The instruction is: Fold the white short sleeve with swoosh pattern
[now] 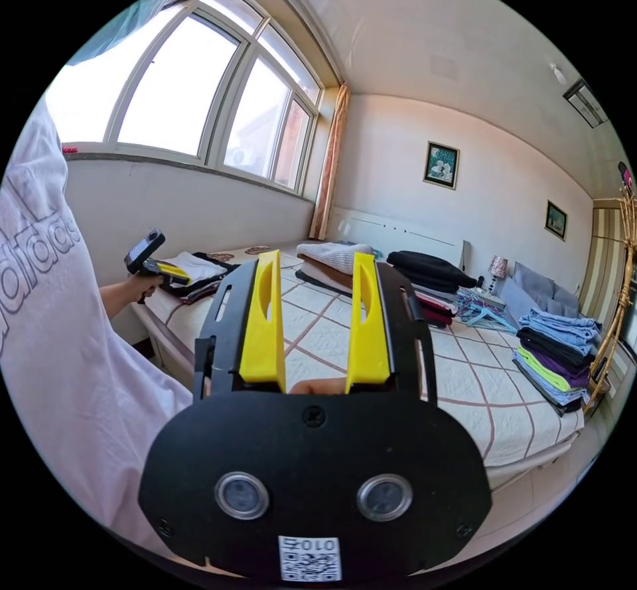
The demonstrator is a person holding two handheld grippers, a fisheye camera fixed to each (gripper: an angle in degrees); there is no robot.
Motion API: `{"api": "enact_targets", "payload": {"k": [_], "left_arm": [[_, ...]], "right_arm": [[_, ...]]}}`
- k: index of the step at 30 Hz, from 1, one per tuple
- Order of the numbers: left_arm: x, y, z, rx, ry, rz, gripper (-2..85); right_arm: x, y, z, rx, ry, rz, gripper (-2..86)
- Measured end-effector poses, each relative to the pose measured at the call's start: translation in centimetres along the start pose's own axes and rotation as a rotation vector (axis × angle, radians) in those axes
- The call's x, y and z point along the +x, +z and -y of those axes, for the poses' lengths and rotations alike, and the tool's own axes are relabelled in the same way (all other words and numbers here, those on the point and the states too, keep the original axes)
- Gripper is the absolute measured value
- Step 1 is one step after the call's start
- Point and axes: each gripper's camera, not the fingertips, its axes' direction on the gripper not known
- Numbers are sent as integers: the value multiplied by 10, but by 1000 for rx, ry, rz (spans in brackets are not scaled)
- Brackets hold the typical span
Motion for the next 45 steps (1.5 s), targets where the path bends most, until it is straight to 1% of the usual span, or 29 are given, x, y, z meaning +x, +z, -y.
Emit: {"api": "enact_targets", "payload": {"k": [6, 11, 14, 15, 16, 17, 19, 20, 21, 22, 23, 25, 26, 30, 35, 37, 38, 40, 41, 43, 45], "left_arm": [[-61, 2, -7, 55, -140, -163, 88], [-85, 12, -3, 8, -129, -98, 63], [-114, 16, -10, 29, -242, -141, 42], [-132, 18, -17, 53, -316, -184, 32], [-155, 20, -27, 85, -420, -265, 22], [-168, 23, -34, 109, -482, -329, 18], [-223, 48, -80, 259, -811, -703, 6], [-233, 56, -94, 309, -900, -798, 5], [-247, 67, -121, 414, -1057, -920, 3], [-254, 70, -137, 484, -1138, -952, 1], [-257, 68, -140, 493, -1140, -946, 1], [-262, 54, -122, 430, -1021, -895, -1], [-262, 51, -115, 423, -998, -896, -1], [-251, 23, -52, 510, -853, -985, -1], [-195, 9, 40, 544, -640, -1195, -1], [-152, -5, 85, 559, -512, -1355, -1], [-141, -10, 95, 567, -481, -1395, -1], [-94, -37, 129, 602, -372, -1535, -1], [-82, -43, 137, 601, -339, -1579, -1], [-30, -66, 168, 581, -209, -1737, 0], [5, -81, 186, 574, -130, -1785, 0]], "right_arm": [[11, 2, -29, -18, 45, -18, 141], [29, 11, -52, -35, 115, 49, 139], [34, 12, -59, -37, 119, 44, 134], [35, 12, -61, -39, 117, 37, 133], [37, 11, -64, -40, 114, 23, 131], [41, 10, -67, -41, 121, 11, 128], [48, 9, -72, -37, 149, 5, 125], [54, 9, -75, -36, 170, 6, 123], [56, 10, -76, -35, 179, 7, 121], [61, 10, -78, -35, 193, 5, 119], [65, 11, -79, -34, 196, 1, 118], [69, 14, -80, -37, 195, -6, 117], [72, 17, -80, -41, 196, -4, 117], [79, 25, -81, -50, 205, 17, 116], [89, 25, -76, -65, 201, -6, 114], [94, 22, -72, -67, 201, -24, 114], [97, 19, -70, -68, 201, -37, 114], [103, 14, -67, -64, 204, -60, 113], [107, 11, -65, -61, 211, -69, 113], [114, 10, -63, -57, 231, -71, 112], [122, 12, -60, -59, 253, -64, 112]]}}
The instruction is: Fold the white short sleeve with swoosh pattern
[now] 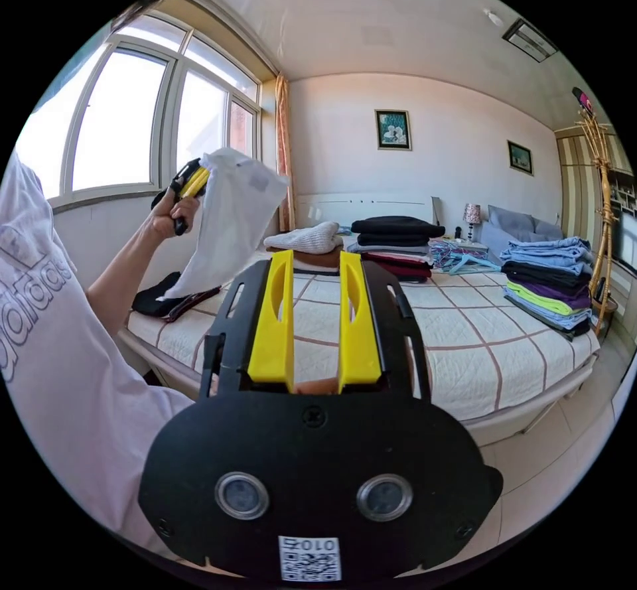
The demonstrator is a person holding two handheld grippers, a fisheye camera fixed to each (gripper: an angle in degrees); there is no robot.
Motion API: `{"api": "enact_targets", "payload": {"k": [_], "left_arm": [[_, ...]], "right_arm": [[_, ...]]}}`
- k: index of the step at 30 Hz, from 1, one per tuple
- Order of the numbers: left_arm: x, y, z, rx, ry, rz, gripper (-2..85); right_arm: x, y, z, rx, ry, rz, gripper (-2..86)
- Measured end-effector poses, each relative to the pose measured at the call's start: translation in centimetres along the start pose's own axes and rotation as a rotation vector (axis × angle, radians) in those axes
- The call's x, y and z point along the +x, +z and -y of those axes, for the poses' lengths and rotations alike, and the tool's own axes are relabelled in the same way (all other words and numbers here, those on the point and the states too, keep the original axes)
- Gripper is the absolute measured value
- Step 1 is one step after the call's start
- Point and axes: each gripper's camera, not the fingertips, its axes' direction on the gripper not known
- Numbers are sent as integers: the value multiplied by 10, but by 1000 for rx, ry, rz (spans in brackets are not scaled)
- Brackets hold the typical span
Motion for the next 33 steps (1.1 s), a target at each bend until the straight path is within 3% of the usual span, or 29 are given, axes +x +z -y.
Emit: {"api": "enact_targets", "payload": {"k": [5, 7, 11, 15, 19, 22, 26, 33], "left_arm": [[-32, 71, -13, -103, -50, 95, 2], [-74, 85, -37, -210, -136, 301, 5], [-136, 76, -98, -393, -248, 494, 14], [-150, 25, -159, -387, -334, 594, 25], [-107, 24, -186, -623, -68, 820, 36], [-91, 41, -211, -779, 45, 888, 42], [-86, 60, -230, -792, 71, 820, 47], [-61, 130, -262, -927, 372, 768, 59]], "right_arm": [[10, 11, 18, -57, 1, 29, 119], [13, 18, 23, -103, 3, 34, 122], [20, 42, 32, -268, -7, 49, 129], [21, 69, 39, -417, -43, 48, 136], [13, 97, 55, -472, -65, 145, 136], [-1, 121, 71, -503, -102, 229, 138], [-33, 156, 104, -514, -319, 222, 142], [-68, 232, 125, -636, -593, 147, 123]]}}
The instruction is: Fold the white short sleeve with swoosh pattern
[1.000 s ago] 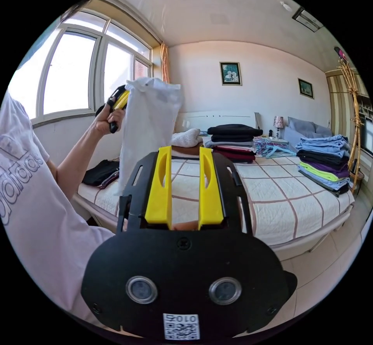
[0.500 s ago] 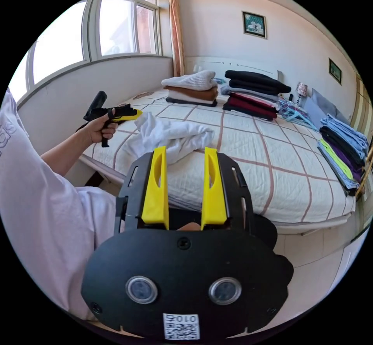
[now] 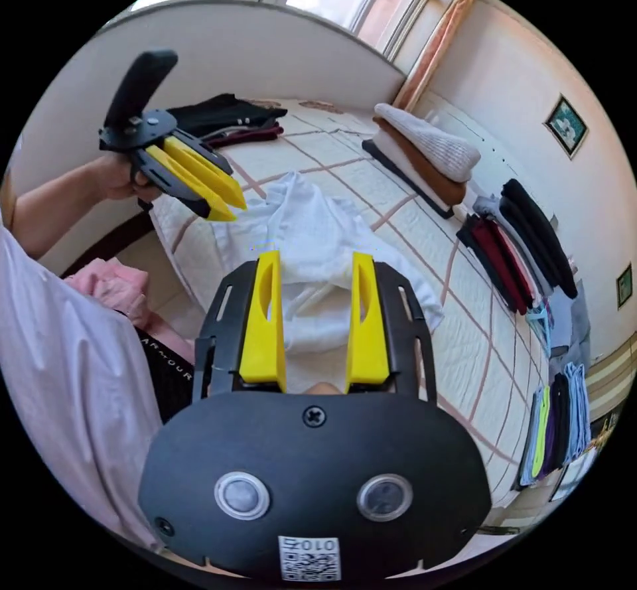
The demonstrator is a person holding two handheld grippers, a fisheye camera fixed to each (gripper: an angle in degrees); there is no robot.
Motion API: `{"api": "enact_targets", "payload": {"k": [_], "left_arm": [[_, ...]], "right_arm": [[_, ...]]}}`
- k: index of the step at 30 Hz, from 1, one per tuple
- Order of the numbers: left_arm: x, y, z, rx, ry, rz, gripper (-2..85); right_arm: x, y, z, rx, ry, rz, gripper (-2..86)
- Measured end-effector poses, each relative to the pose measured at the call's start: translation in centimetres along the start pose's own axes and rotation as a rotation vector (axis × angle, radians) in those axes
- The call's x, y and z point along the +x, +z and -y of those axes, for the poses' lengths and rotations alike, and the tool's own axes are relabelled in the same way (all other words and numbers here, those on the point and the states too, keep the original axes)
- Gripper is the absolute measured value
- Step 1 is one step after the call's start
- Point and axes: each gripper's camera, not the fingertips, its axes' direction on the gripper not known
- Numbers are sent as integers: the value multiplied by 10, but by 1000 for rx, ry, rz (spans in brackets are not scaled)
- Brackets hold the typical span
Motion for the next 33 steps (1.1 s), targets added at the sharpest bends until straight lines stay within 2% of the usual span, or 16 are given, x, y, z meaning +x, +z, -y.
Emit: {"api": "enact_targets", "payload": {"k": [3, 6, 9, 14, 16, 21, 25, 29, 33], "left_arm": [[21, 20, 14, -78, 63, 70, 66], [42, 37, 26, -153, 126, 209, 69], [48, 50, 34, -184, 127, 220, 70], [50, 53, 41, -173, 89, 189, 72], [57, 49, 43, -161, 126, 199, 76], [81, 40, 53, -152, 312, 229, 84], [91, 54, 58, -194, 399, 233, 83], [86, 63, 59, -207, 353, 265, 64], [73, 55, 63, -189, 280, 213, 27]], "right_arm": [[20, 7, 11, -34, 72, -27, 80], [68, -34, 10, 46, 247, 73, 56], [121, -77, -23, 108, 453, 57, 46], [183, -86, -158, -38, 940, 93, 37], [180, -89, -195, -25, 1037, 160, 38], [154, -114, -198, 27, 984, 62, 72], [143, -98, -165, -69, 862, 1, 121], [150, -79, -159, -132, 894, -36, 124], [159, -66, -164, -203, 902, -88, 91]]}}
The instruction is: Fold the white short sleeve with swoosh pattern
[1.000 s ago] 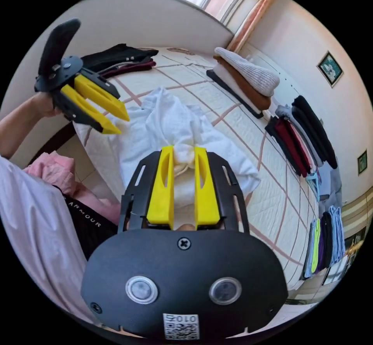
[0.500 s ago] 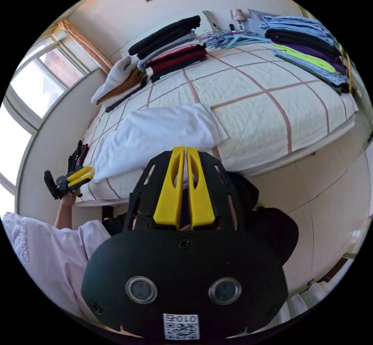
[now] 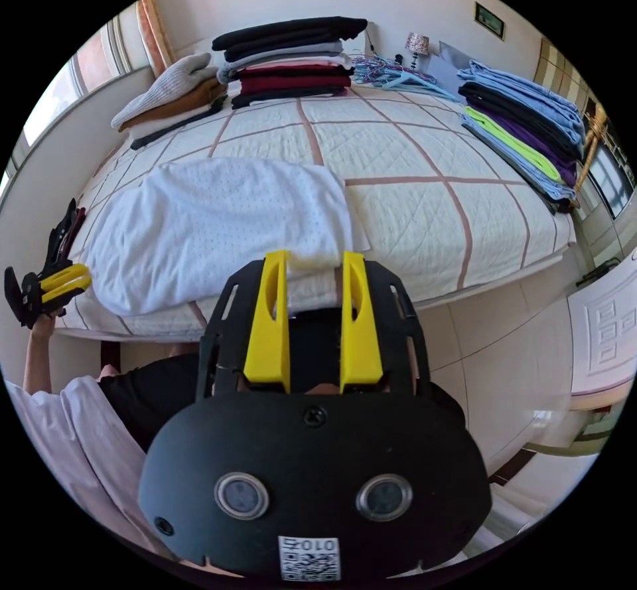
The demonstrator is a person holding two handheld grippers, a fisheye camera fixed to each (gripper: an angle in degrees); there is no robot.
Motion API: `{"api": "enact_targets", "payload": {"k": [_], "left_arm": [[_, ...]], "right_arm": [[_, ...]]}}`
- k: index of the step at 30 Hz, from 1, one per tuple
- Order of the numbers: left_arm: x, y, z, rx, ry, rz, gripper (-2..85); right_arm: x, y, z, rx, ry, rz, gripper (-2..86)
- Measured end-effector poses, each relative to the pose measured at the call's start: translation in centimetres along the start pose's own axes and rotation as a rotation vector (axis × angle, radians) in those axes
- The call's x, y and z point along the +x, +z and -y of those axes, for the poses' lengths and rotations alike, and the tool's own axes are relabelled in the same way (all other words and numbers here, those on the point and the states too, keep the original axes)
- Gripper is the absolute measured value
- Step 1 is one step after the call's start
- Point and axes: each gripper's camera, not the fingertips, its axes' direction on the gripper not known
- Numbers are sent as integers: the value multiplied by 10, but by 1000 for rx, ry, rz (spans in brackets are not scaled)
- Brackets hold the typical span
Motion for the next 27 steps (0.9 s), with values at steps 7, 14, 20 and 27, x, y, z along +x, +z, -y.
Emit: {"api": "enact_targets", "payload": {"k": [7, 14, 20, 27], "left_arm": [[-58, -38, -17, 140, -157, -130, -1], [-123, -113, -26, 332, -284, -79, -3], [-152, -227, -52, 578, -336, 9, -2], [-204, -202, -29, 464, -370, 52, 4]], "right_arm": [[-2, -44, -13, 77, -31, 75, 18], [-18, -154, -17, 345, -117, 41, 11], [-41, -247, -53, 646, -197, 70, 12], [-55, -218, -17, 596, -239, 28, 19]]}}
